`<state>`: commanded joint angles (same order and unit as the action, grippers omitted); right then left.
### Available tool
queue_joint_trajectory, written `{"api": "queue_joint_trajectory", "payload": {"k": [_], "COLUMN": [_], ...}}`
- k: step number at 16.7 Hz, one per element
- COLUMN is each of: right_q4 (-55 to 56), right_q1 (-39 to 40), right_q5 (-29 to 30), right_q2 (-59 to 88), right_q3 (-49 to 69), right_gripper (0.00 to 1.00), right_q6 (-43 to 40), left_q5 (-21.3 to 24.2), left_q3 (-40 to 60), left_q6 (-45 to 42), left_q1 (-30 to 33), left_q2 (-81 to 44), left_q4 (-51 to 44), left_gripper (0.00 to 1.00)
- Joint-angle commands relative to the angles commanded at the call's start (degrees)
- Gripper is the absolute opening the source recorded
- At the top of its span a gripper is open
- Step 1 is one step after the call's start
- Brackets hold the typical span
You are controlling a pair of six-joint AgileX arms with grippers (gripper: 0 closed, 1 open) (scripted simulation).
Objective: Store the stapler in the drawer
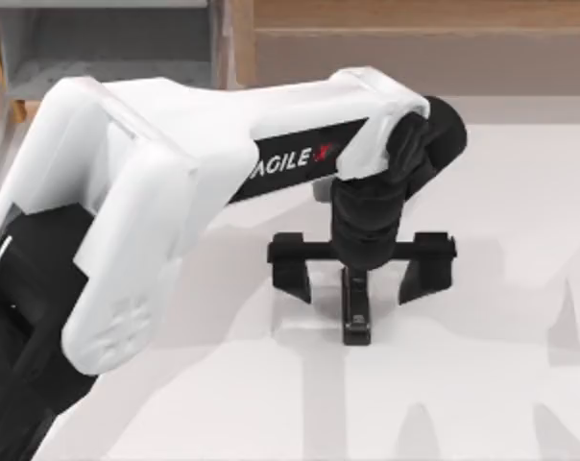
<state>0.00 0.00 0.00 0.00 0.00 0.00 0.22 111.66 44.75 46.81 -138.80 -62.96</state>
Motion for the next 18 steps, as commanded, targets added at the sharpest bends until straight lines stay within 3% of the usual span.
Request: {"api": "queue_joint_trajectory", "payload": {"k": [2, 15, 18], "right_q4": [0.0, 0.0, 0.0], "right_q1": [0.0, 0.0, 0.0], "right_q5": [0.0, 0.0, 0.0], "right_q2": [0.0, 0.0, 0.0], "right_q3": [0.0, 0.0, 0.0], "right_gripper": [1.0, 1.0, 1.0], "right_q6": [0.0, 0.0, 0.0], "left_q5": [0.0, 0.0, 0.0], "left_q3": [0.0, 0.0, 0.0], "left_q6": [0.0, 0.0, 0.0], "left_q1": [0.0, 0.0, 0.0], "left_q2": [0.0, 0.0, 0.0], "left_q4": [0.0, 0.0, 0.0], "left_gripper": [1.0, 0.02, 0.0]}}
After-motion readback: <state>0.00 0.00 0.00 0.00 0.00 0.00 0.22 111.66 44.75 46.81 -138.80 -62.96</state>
